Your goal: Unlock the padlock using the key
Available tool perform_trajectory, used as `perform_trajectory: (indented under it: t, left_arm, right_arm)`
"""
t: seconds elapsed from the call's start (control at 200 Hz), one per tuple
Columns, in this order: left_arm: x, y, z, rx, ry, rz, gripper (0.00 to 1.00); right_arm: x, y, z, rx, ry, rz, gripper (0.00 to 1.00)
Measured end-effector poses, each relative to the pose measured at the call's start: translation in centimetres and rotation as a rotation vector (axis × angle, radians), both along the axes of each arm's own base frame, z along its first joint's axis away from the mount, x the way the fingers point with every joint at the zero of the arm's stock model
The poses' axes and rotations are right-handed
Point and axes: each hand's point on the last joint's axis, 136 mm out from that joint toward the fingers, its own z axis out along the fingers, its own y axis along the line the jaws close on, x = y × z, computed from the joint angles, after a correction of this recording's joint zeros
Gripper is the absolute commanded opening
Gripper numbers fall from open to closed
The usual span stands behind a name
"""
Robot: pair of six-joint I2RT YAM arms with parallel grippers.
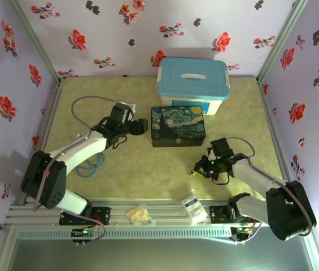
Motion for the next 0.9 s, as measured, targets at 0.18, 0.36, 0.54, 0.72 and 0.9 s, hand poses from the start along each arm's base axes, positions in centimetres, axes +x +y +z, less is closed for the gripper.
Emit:
perform_trajectory:
  t: [0.18,0.36,0.54,0.72,0.9]
  left_arm:
    - [-1.0,0.8,-0.3,-0.012,0.009,0.008,0.71]
    - [-1.1,0.9,0.3,-0.037,-0.006,0.006,0.71]
    - [-1.4,1.4,-0.5,-0.045,0.007,0.009,0.71]
    - [-2.0,1.6,-0.9,-0.06,0.02,0.009,0.71]
    - [-2.0,1.7,-0.2,-0.083,0.003,0.016,0.71]
  right_arm:
    - [-1.2,-1.9,-0.6,-0.107,0.074,-0.01,0.28]
    - [-1.4,-3.4,-0.7,-0.211,0.098,-0.026,0.34]
    - [-0.9,-3.0,-0.7,-0.274,0.079,0.012,0.4]
    - [0.3,-2.1,-0.2,-0.387,0.021,0.075,0.43]
    - [1.4,-2.5,0.7,-0.465,-0.038,0.081,0.43]
